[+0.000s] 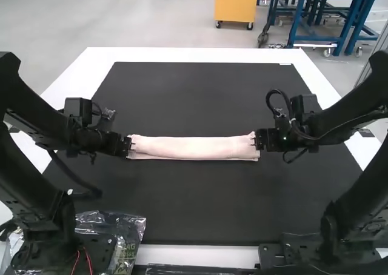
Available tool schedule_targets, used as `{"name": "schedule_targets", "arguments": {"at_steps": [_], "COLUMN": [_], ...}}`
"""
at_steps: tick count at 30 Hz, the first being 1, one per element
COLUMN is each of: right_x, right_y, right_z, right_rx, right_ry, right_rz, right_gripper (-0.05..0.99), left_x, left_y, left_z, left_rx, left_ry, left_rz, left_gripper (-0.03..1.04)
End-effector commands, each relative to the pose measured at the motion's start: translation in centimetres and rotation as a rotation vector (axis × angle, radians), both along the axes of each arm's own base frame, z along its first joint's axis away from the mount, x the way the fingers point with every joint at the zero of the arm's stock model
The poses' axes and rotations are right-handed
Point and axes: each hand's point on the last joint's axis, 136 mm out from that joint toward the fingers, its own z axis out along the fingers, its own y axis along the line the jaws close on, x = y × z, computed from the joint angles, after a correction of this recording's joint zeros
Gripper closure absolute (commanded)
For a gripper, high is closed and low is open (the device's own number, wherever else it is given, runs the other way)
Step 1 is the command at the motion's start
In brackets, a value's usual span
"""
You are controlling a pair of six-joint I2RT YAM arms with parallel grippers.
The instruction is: Fold the towel.
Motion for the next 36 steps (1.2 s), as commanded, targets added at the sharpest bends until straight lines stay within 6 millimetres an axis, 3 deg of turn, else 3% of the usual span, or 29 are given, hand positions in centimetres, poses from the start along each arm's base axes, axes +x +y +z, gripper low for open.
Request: {"name": "schedule_targets", "arguments": {"at_steps": [1, 7, 18, 19, 20, 21, 22, 23, 24, 27, 32, 34, 36], "right_x": [1.5, 1.3, 1.1, 1.0, 0.6, 0.3, 0.0, -0.1, -0.1, 0.0, 2.7, 2.8, 2.8], "right_y": [0.3, 1.8, 2.8, 2.9, 3.2, 3.6, 3.9, 3.9, 3.7, 0.3, -8.6, -10.8, -11.8], "right_z": [1.3, 0.5, -2.4, -2.9, -3.3, -3.6, -3.9, -4.0, -4.0, -3.7, 0.9, 2.5, 3.9], "right_rx": [0.014, 0.012, 0.003, 0.001, 0.009, 0.029, 0.054, 0.059, 0.058, 0.024, -0.005, -0.007, -0.016], "right_ry": [-0.036, -0.016, 0.035, 0.048, 0.064, 0.081, 0.102, 0.11, 0.113, 0.119, 0.007, -0.008, -0.026], "right_rz": [-0.011, 0.025, 0.045, 0.048, 0.059, 0.078, 0.089, 0.091, 0.085, 0.031, -0.159, -0.185, -0.187], "right_gripper": [0.02, 0.02, 0.05, 0.13, 0.3, 0.53, 0.83, 0.95, 0.96, 0.96, 0.96, 0.96, 0.96], "left_x": [2.2, 3.8, 3.7, 3.7, 3.7, 3.8, 3.8, 3.8, 3.8, 3.9, 4.2, 4.3, 4.4], "left_y": [0.9, 1.0, 1.0, 1.0, 0.9, 0.9, 0.9, 0.9, 0.9, 0.9, 1.0, 1.0, 1.0], "left_z": [4.0, 6.9, 6.9, 6.9, 6.9, 7.0, 7.0, 7.1, 7.1, 7.3, 7.6, 7.7, 8.0], "left_rx": [-0.021, -0.059, -0.065, -0.066, -0.068, -0.071, -0.071, -0.071, -0.071, -0.071, -0.07, -0.07, -0.071], "left_ry": [-0.118, -0.174, -0.167, -0.166, -0.164, -0.165, -0.165, -0.168, -0.17, -0.176, -0.183, -0.188, -0.194], "left_rz": [0.056, 0.08, 0.078, 0.079, 0.079, 0.079, 0.079, 0.079, 0.079, 0.079, 0.078, 0.078, 0.079], "left_gripper": [0.04, 0.04, 0.04, 0.04, 0.04, 0.04, 0.04, 0.04, 0.04, 0.04, 0.04, 0.04, 0.04]}}
